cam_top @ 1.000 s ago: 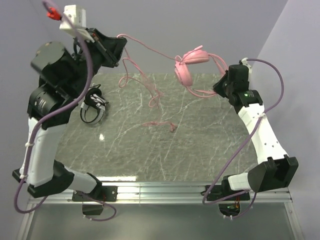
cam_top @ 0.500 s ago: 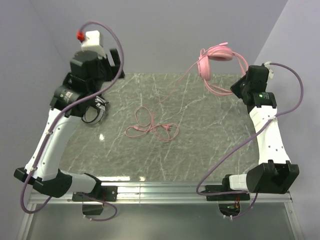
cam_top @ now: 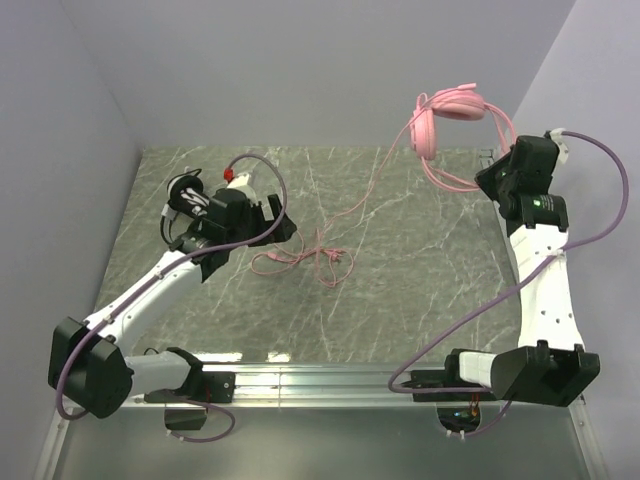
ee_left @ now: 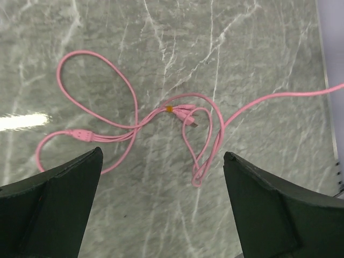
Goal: Wrap the headphones
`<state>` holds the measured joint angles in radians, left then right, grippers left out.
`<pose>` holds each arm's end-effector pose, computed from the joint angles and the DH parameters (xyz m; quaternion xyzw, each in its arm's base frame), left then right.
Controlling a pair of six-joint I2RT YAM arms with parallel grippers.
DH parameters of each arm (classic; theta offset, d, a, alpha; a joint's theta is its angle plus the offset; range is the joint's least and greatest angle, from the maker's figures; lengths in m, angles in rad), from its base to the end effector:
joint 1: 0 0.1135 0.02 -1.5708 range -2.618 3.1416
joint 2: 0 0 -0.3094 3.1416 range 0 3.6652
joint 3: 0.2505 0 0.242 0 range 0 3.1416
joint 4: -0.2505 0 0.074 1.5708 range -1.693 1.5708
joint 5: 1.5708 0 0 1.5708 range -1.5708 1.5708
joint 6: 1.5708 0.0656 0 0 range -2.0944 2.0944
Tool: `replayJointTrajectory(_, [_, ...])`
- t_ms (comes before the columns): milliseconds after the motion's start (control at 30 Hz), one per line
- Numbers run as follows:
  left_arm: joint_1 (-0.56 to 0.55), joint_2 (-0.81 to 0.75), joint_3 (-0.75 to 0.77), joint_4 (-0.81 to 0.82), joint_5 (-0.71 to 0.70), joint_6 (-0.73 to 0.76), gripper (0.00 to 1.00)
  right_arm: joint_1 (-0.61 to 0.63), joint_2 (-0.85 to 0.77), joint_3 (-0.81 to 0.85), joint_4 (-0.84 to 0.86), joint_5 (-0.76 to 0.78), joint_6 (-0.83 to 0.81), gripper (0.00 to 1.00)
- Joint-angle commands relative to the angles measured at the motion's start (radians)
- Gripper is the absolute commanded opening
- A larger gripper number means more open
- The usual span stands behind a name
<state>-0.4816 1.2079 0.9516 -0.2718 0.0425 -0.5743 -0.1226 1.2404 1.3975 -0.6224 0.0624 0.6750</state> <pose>0.2404 -0.1288 0.3310 -0.0296 0.8665 -0.2668 0.4209 0.2639 -0.0366 0.4395 0.3454 0.7776 0.1176 0.5121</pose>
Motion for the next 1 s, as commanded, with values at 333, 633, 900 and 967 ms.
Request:
replayJointTrajectory(333, [0.040,0.190,0.069,0.296,0.133,-0.216,0.99,-0.037,-0.116,-0.026,0.118,-0.059,0.029,0.00])
replayJointTrajectory(633, [0.077,0.157,-0.131,0.422,0.056,-0.139,0.89,-0.055,-0.121,-0.018,0.119,-0.088,0.018,0.00])
replayJointTrajectory(900, [0.054,0.194,-0.269,0.678,0.247,0.069,0.83,-0.058,-0.107,-0.023,0.147,-0.130,0.015,0.00])
replayJointTrajectory(967, [0.040,0.249,-0.219,0.643,0.246,0.108,0.82,-0.058,-0.107,-0.026,0.151,-0.133,0.014,0.00])
